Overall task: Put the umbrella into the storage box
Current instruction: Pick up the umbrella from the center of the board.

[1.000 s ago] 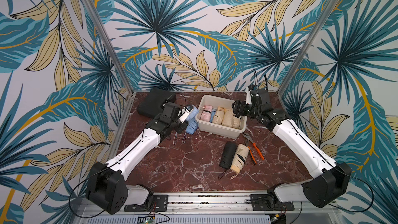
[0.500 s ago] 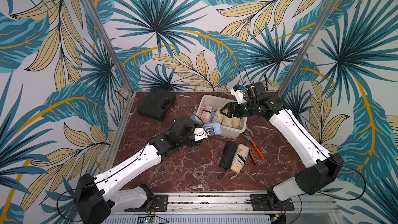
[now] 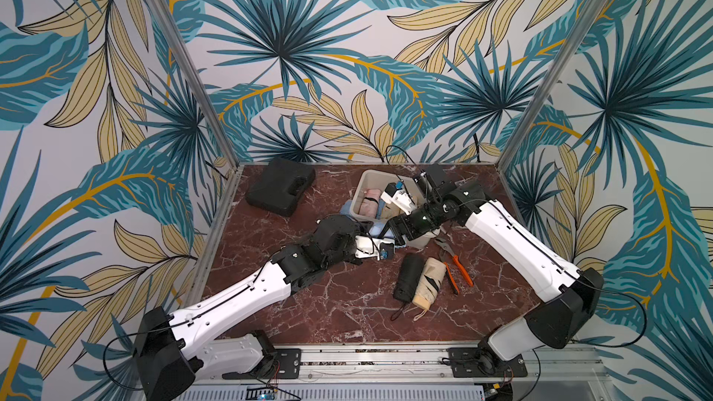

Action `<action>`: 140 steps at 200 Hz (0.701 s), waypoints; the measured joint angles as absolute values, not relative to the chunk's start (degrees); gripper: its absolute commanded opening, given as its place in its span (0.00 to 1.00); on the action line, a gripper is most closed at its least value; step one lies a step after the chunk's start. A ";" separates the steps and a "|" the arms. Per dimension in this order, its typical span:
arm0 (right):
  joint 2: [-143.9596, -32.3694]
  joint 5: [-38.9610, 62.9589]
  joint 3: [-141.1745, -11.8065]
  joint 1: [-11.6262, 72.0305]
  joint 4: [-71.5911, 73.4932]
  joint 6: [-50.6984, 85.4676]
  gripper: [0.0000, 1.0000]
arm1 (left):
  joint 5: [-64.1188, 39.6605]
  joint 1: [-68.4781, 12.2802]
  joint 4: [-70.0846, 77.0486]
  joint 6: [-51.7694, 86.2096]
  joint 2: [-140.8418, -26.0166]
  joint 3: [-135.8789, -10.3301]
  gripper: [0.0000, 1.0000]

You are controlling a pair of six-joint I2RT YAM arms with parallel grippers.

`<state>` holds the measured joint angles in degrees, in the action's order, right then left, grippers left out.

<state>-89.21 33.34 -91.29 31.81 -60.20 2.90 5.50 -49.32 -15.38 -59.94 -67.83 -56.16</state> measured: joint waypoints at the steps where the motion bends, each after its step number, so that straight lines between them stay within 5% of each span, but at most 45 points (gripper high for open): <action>1: -89.21 33.28 -91.29 31.83 -60.31 2.85 0.79 | 5.52 -49.34 -15.38 -60.01 -67.83 -56.16 0.49; 80: -90.91 32.62 -91.29 33.30 -62.74 -0.51 0.46 | 6.46 -50.22 -15.31 -62.81 -68.03 -56.16 0.57; 140: -90.91 33.52 -91.29 33.32 -62.57 -0.10 0.28 | 7.90 -50.22 -13.72 -60.88 -68.01 -56.16 0.95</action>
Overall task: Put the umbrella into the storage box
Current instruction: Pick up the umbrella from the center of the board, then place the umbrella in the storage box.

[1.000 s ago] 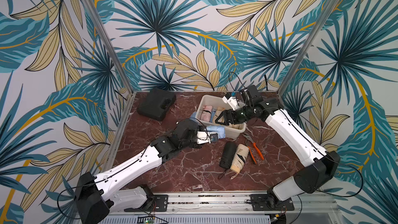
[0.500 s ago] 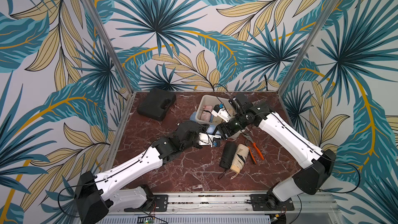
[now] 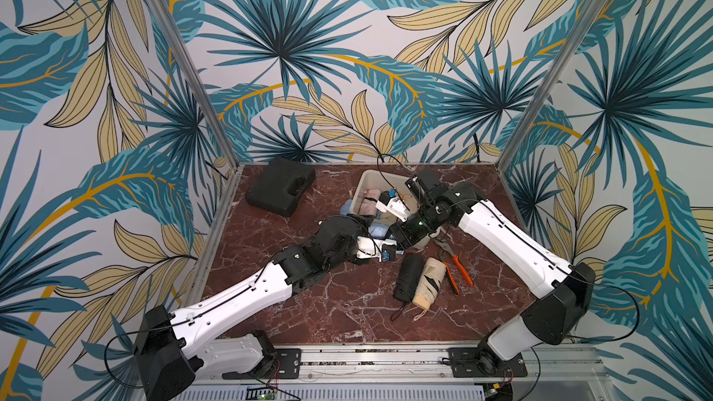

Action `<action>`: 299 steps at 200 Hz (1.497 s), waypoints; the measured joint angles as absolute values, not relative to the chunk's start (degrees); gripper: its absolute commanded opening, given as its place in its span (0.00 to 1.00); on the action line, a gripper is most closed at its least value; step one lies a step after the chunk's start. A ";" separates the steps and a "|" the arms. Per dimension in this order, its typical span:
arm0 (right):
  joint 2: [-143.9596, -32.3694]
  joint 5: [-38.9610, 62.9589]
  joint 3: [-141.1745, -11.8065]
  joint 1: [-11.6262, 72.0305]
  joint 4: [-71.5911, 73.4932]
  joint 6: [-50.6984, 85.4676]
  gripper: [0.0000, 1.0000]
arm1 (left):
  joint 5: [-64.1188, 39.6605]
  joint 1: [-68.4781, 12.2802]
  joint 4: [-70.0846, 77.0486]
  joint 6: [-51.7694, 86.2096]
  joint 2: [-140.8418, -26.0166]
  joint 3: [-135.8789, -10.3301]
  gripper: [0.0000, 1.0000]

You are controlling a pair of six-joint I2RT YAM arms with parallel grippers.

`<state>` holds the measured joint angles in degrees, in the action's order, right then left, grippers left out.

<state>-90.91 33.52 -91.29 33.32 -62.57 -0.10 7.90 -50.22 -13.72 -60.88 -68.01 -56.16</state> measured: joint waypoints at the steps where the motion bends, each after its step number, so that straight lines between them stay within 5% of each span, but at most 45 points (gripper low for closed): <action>1: -90.91 33.52 -91.26 33.32 -62.52 -0.03 0.28 | 7.94 -50.22 -13.69 -60.75 -68.01 -56.16 0.95; 89: -90.32 28.75 -86.96 28.73 -51.46 11.40 0.11 | 12.58 -50.33 -10.17 -47.44 -56.27 -50.74 1.00; 202: -85.14 0.86 -78.50 26.65 -40.69 38.59 0.10 | 27.83 -50.33 3.95 2.55 -59.07 -46.41 1.00; 299: -91.26 -15.18 -78.19 26.65 -37.06 40.73 0.12 | 31.57 -48.27 4.12 16.51 -59.53 -44.60 1.00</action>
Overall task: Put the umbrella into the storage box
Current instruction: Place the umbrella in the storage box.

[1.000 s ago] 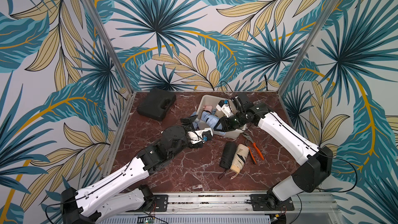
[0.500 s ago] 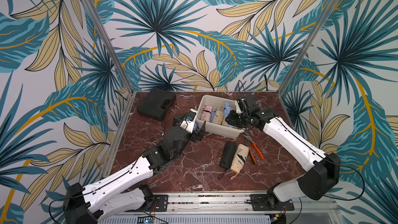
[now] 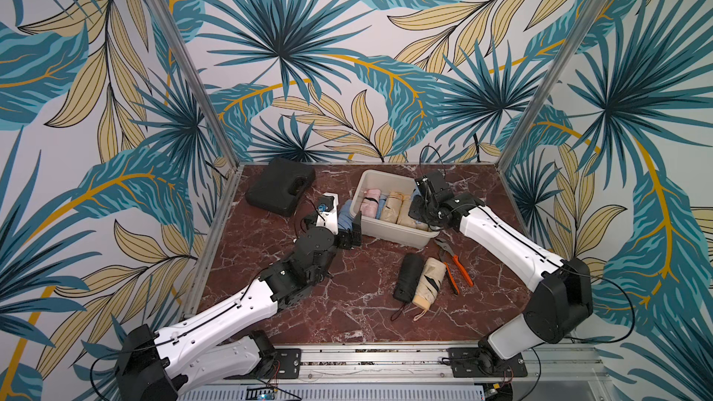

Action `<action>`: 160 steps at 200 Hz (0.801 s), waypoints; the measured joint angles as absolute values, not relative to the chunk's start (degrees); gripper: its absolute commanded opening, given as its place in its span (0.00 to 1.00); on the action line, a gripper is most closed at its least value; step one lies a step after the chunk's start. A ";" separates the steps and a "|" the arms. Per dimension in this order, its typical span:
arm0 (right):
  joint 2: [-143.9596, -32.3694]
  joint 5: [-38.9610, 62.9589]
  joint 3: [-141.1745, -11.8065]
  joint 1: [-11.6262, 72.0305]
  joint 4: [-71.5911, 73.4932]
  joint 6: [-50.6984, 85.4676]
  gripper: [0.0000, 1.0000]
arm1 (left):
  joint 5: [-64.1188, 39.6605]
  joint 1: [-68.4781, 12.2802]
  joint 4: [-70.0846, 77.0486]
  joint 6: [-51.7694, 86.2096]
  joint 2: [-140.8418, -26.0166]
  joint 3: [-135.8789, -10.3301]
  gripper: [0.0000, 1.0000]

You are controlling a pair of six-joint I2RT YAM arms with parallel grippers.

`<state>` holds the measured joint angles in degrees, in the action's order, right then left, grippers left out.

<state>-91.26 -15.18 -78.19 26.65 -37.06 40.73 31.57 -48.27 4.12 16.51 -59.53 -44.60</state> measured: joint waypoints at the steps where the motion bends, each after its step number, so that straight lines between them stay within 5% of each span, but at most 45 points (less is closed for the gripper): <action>1: -91.33 -15.27 -78.17 26.65 -37.04 40.73 0.12 | 31.57 -48.23 4.05 16.58 -59.53 -44.60 1.00; 45: -94.54 -19.68 -76.99 26.65 -34.94 40.73 0.20 | 31.77 -46.57 1.17 19.66 -59.48 -44.60 1.00; 75: -96.88 -20.97 -76.69 26.65 -33.78 41.04 0.53 | 31.90 -45.60 -0.67 21.47 -59.48 -44.62 1.00; 95: -97.76 -21.65 -76.71 26.65 -32.53 40.97 0.66 | 31.79 -44.27 -2.98 23.57 -59.48 -44.66 1.00; 160: -93.65 -22.33 -74.87 26.65 -30.74 37.87 0.77 | 26.85 -37.80 -11.44 30.98 -62.76 -46.04 1.00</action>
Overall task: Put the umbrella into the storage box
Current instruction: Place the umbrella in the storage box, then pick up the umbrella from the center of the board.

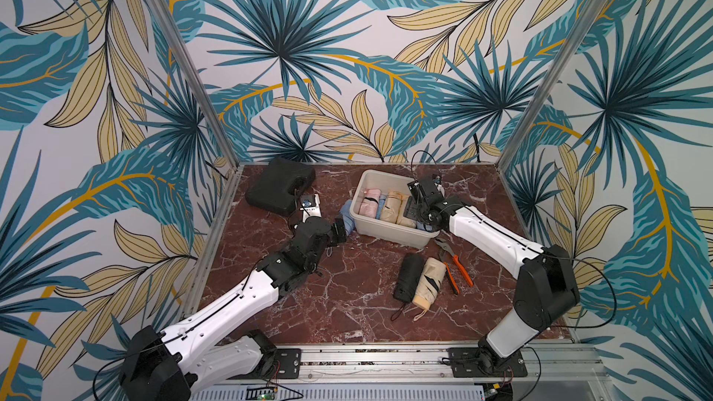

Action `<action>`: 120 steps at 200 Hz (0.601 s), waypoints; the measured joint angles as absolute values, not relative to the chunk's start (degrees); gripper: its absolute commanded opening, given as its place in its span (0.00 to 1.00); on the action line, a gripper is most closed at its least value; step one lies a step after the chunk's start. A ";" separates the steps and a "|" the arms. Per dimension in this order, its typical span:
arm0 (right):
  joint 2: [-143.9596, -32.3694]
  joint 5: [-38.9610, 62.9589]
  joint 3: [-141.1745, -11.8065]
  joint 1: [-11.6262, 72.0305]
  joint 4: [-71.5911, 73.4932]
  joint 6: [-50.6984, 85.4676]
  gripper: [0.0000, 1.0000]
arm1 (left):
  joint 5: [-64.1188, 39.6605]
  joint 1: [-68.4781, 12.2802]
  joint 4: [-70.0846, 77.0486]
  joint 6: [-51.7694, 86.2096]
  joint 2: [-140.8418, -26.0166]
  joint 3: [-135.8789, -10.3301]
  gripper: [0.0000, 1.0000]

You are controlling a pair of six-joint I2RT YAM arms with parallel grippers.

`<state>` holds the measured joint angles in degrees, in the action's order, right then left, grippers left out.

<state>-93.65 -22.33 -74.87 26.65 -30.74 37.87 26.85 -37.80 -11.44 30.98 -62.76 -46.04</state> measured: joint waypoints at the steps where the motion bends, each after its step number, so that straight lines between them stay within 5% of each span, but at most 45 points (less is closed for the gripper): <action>1: -93.36 -22.31 -74.74 26.65 -30.65 37.69 0.77 | 26.65 -37.58 -11.57 31.03 -62.89 -46.04 1.00; 120: -77.95 -18.98 -66.74 25.76 -28.58 31.66 0.78 | 9.58 -23.03 -13.72 22.90 -77.28 -48.27 1.00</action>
<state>-77.95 -18.98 -66.74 25.76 -28.58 31.66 9.58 -23.03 -13.72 22.90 -77.28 -48.27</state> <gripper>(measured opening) 0.775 0.997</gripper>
